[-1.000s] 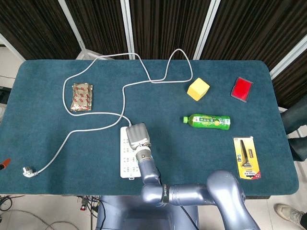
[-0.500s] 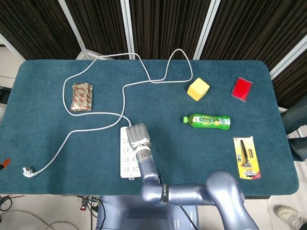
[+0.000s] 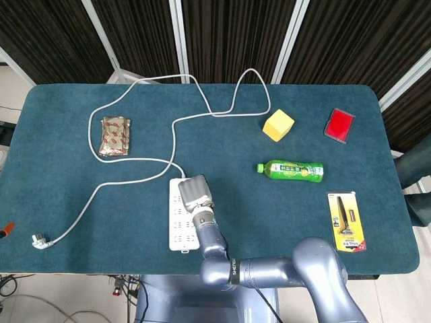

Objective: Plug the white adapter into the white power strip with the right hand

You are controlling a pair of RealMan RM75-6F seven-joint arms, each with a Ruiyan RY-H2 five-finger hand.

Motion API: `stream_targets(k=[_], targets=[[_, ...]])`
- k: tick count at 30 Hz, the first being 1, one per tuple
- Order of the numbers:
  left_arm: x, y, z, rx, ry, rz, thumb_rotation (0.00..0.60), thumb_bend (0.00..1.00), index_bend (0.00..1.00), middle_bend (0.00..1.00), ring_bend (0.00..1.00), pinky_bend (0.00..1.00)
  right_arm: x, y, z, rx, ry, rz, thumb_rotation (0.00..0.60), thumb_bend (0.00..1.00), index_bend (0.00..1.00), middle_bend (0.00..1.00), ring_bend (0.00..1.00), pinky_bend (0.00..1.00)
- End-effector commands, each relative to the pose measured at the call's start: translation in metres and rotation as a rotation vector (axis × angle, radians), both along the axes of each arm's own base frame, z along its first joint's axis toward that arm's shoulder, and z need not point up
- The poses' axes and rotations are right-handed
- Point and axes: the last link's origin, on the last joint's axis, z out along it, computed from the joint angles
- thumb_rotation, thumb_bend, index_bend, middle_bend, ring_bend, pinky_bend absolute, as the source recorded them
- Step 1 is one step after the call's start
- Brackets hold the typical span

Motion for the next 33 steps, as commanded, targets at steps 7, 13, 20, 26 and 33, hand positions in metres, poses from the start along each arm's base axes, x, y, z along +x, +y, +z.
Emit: stream_targets(k=[7, 13, 20, 26, 33], targets=[[0.0, 0.0, 0.0, 0.001, 0.002, 0.001, 0.6, 0.07, 0.11, 0.0, 0.0, 0.0, 0.0, -0.001, 0.005, -0.002, 0.026, -0.005, 0.6, 0.21, 0.15, 0.21, 0.24, 0.28], [-0.001, 0.001, 0.0, 0.001, 0.004, 0.002, 0.6, 0.07, 0.11, 0.0, 0.0, 0.0, 0.001, -0.002, 0.017, -0.003, 0.001, -0.018, 0.6, 0.21, 0.14, 0.19, 0.22, 0.27], [0.0, 0.001, 0.0, 0.0, 0.001, 0.002, 0.6, 0.07, 0.11, 0.0, 0.0, 0.0, -0.005, 0.001, 0.054, -0.006, -0.055, -0.023, 0.6, 0.21, 0.13, 0.19, 0.22, 0.27], [0.0, 0.0, 0.0, 0.003, 0.0, 0.001, 0.6, 0.07, 0.11, 0.0, 0.0, 0.0, -0.024, 0.009, 0.105, -0.005, -0.118, -0.036, 0.6, 0.21, 0.13, 0.2, 0.24, 0.27], [0.0, -0.001, 0.0, 0.004, -0.002, 0.0, 0.6, 0.07, 0.11, 0.0, 0.0, 0.0, -0.059, 0.015, 0.143, -0.039, -0.133, -0.049, 0.6, 0.21, 0.13, 0.44, 0.5, 0.51]])
